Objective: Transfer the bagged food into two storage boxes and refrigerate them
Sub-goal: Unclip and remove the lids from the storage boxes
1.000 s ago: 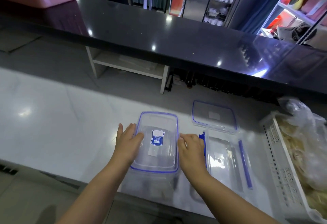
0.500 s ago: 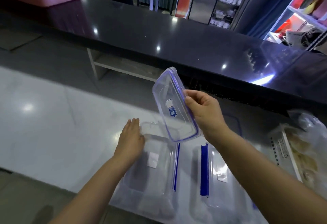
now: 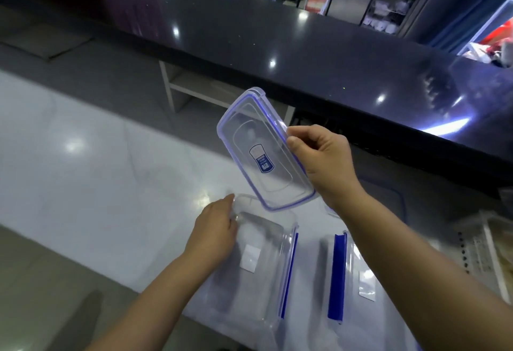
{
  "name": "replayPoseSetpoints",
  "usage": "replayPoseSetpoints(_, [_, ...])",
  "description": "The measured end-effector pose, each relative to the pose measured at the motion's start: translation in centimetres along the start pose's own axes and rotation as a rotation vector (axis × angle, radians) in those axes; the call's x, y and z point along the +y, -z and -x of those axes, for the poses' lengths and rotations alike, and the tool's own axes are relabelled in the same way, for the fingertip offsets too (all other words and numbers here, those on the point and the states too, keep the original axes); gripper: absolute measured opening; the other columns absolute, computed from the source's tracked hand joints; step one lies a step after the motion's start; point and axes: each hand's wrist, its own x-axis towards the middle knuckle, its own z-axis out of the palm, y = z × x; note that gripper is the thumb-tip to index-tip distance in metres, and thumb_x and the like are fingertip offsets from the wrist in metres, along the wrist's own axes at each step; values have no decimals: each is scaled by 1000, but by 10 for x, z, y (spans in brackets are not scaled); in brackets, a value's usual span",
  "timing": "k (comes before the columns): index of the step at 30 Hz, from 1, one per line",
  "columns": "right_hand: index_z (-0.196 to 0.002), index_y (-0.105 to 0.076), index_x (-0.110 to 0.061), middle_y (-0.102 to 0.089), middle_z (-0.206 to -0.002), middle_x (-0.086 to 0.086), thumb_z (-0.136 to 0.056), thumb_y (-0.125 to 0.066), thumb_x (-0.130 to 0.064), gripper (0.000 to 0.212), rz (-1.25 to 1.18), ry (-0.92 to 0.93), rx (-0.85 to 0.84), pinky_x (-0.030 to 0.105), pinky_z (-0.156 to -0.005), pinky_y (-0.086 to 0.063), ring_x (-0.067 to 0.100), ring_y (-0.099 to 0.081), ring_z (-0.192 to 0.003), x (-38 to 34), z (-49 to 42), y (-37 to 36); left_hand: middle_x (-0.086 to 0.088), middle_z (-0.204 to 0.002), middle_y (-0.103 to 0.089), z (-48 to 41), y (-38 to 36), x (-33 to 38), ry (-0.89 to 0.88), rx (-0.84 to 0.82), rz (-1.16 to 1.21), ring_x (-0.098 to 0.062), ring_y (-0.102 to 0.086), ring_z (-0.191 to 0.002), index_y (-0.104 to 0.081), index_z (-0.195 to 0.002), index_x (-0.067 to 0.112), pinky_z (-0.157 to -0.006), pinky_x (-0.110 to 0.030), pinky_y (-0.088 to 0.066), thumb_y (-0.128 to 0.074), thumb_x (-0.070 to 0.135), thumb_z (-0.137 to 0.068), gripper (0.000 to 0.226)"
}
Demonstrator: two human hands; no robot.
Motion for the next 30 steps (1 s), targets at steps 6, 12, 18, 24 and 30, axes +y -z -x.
replayPoseSetpoints(6, [-102,-69,-13,-68,-94,7,-89,-61,-11,15,20,31,-15,36,-77,-58,19,-65,-88,-1,3,-8,-3,-79,-59,8,4,-3,-8,77,-4,-30,-52,-77,-51,-93,15,-61,-35,-39,-48,11,-83,11])
replayPoseSetpoints(12, [-102,-68,-10,-68,-94,6,-89,-62,-10,15,-46,118,2,27,-73,-57,14,-66,-87,-4,3,-13,0,-88,-65,20,4,-4,18,139,43,-23,-56,-85,-62,-99,17,-72,-40,-48,-51,13,-86,18])
replayPoseSetpoints(18, [-90,-71,-13,-56,-79,-10,-82,-68,-6,11,236,296,-25,13,-65,-45,3,-54,-69,22,0,-24,-4,-81,-64,20,5,-1,9,132,18,-26,-55,-80,-60,-91,14,-68,-43,-47,-48,10,-83,16])
replayPoseSetpoints(24, [-80,-71,-19,-56,-80,-8,-81,-70,-16,3,482,-52,-167,37,-72,-51,13,-56,-73,84,5,-31,5,-80,-61,28,3,-5,23,196,35,-14,-52,-80,-61,-88,18,-64,-29,-45,-52,19,-83,10])
replayPoseSetpoints(30, [-85,-73,-21,-63,-92,-6,-85,-67,-18,7,490,-203,-235,31,-79,-50,16,-60,-87,103,7,-33,4,-80,-59,31,-1,-7,1,216,5,-14,-50,-79,-60,-94,16,-62,-30,-43,-51,15,-85,12])
